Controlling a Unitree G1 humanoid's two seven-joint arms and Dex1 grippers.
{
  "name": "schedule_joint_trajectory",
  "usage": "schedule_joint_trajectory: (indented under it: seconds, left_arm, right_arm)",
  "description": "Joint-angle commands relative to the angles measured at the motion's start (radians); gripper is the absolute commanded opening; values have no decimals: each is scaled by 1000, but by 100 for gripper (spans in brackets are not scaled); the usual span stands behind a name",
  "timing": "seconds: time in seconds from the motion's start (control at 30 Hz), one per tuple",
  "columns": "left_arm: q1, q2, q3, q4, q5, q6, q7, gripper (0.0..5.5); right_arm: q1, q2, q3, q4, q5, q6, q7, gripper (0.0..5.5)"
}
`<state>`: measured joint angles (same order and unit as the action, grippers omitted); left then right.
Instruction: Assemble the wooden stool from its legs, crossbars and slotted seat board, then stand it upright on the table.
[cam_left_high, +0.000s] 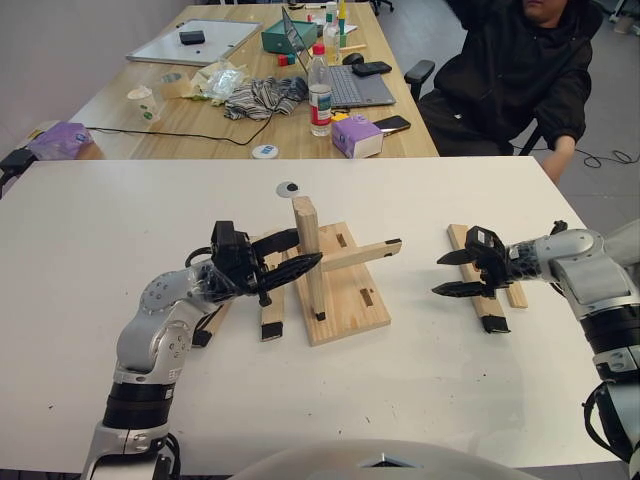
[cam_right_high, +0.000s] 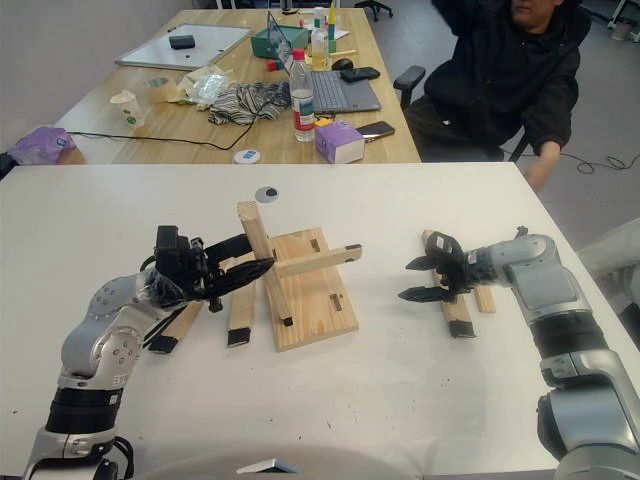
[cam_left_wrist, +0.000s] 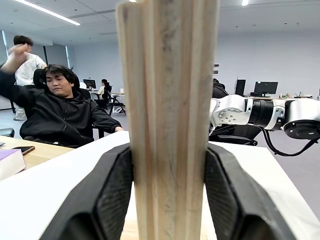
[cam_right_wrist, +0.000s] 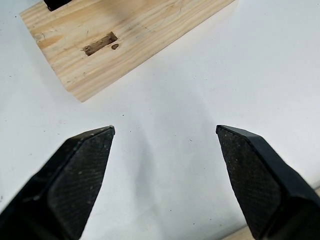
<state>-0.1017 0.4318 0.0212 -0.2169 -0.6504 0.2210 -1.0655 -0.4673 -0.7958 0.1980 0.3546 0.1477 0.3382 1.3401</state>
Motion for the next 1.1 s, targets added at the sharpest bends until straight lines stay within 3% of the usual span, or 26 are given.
schedule_joint_trajectory:
  seconds: [0.03,0.13,0.3,0.73,1.1]
  left_arm:
    - [31,40,-26,64,59,-1,-26,203]
    - [40,64,-41,108,84,-16,-49,203]
    - [61,135,-164,207,230,-58,-60,203]
    - [40,328,-348,413,345,63,-8,203]
    - [-60,422,-528,597,514,-72,-31,203]
  right_arm:
    - [-24,-1,1,1,-10,-12,5,375]
    - [-23,0,0,2,-11,-15,4,375]
    - [-9,4,-5,-13,-7,-8,-8,375]
    - [81,40,-32,-89,30,27,-95,375]
    - [143,70,-44,-136,61,44,-176,375]
